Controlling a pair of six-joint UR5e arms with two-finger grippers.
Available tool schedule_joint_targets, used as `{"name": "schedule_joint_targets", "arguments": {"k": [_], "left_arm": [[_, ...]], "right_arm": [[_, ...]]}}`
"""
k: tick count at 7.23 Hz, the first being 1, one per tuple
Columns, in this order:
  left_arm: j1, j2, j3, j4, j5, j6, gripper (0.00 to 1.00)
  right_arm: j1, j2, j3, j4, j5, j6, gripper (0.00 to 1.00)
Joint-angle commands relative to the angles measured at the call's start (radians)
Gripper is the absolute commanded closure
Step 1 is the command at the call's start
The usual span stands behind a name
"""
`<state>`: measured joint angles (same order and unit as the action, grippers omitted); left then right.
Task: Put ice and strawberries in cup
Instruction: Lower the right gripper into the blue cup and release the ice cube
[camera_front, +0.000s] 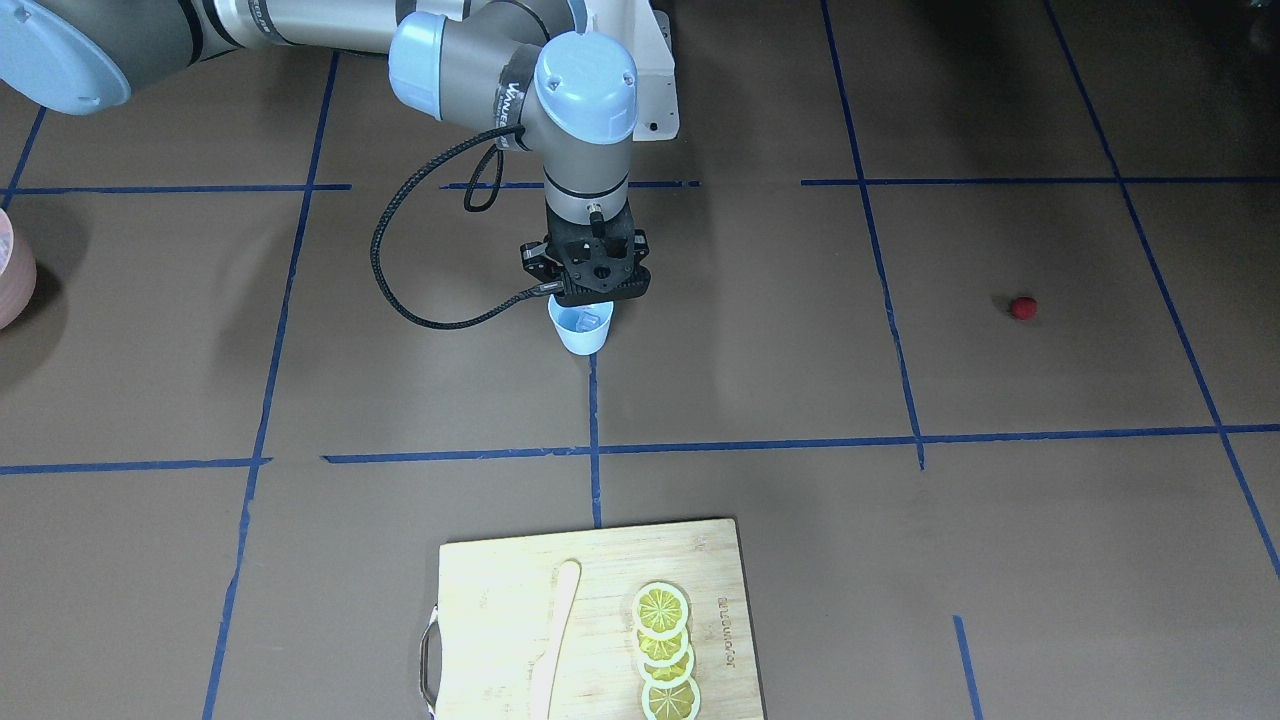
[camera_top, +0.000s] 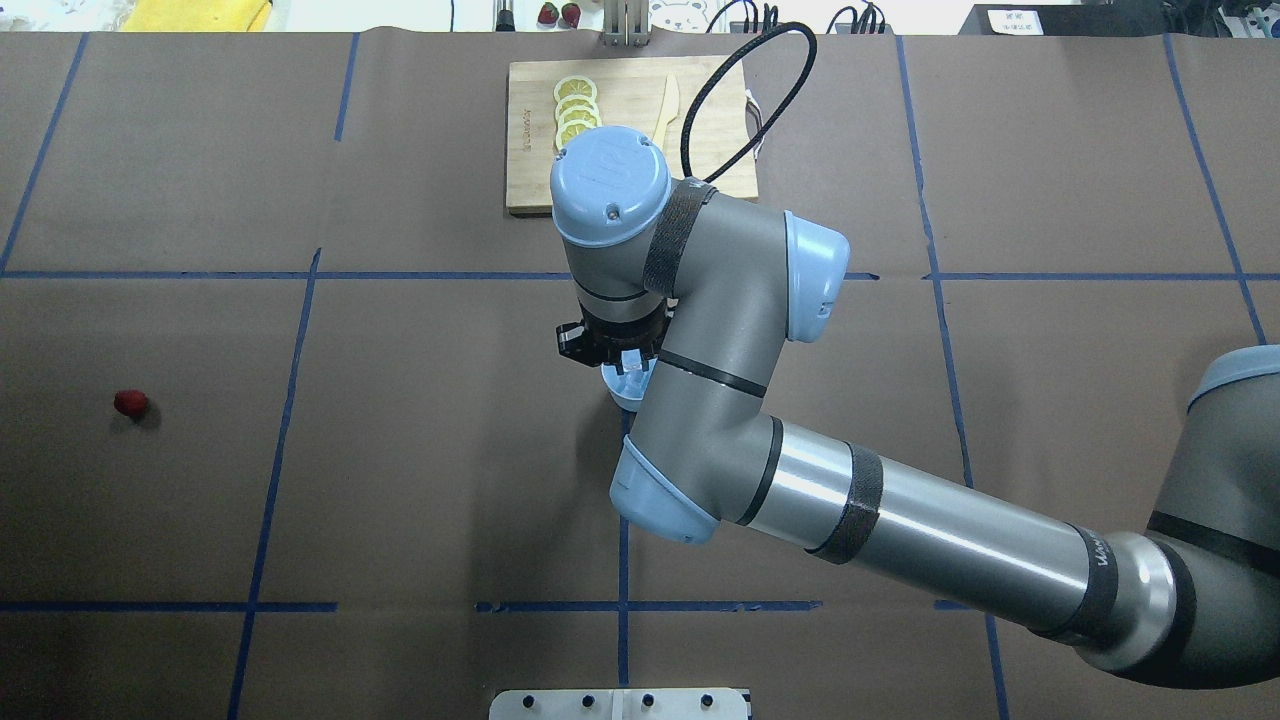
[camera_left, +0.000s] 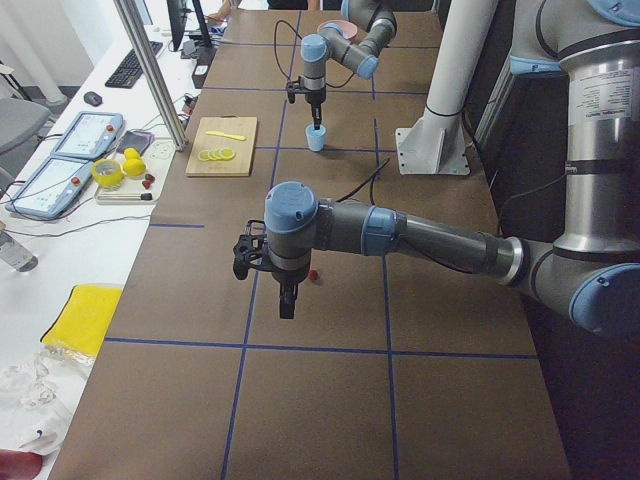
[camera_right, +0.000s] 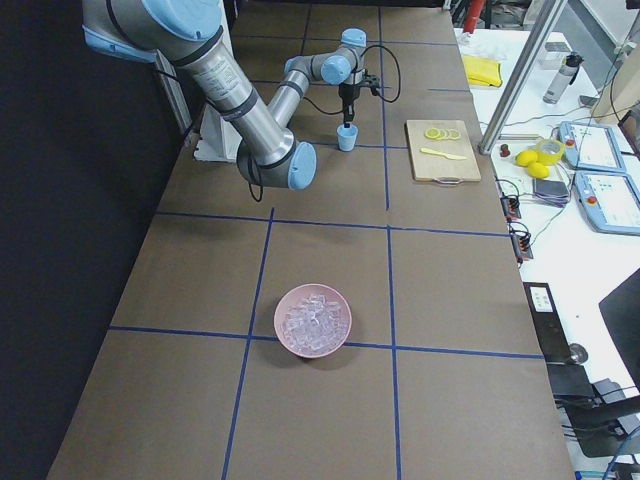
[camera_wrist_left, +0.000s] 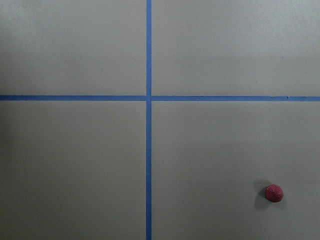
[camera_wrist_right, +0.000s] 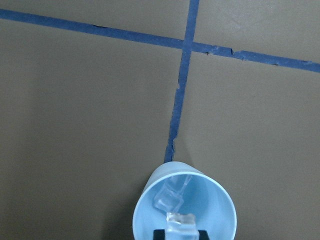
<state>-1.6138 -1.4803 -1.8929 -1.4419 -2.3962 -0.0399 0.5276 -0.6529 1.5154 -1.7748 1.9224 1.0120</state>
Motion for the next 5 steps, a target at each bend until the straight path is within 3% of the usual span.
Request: {"name": "schedule_joint_targets", "arguments": {"k": [1,3,4,5], "left_arm": [[0.0,0.0,0.0,0.0,-0.001,0.0,0.0],[0.0,-0.002,0.0,0.0,0.0,0.0,0.0],[0.0,-0.002,0.0,0.0,0.0,0.0,0.0],[0.0,-0.002,0.001,0.0,0.0,0.0,0.0]], "right_arm": [[0.0,-0.001,0.0,0.0,0.0,0.0,0.45],[0.0,0.001,0.003,0.0,0.0,0.0,0.45],[0.0,0.001,0.008,0.0,0.001,0.0,0.39],[0.002,-0.001,0.015,0.0,0.001,0.0,0.01]]}}
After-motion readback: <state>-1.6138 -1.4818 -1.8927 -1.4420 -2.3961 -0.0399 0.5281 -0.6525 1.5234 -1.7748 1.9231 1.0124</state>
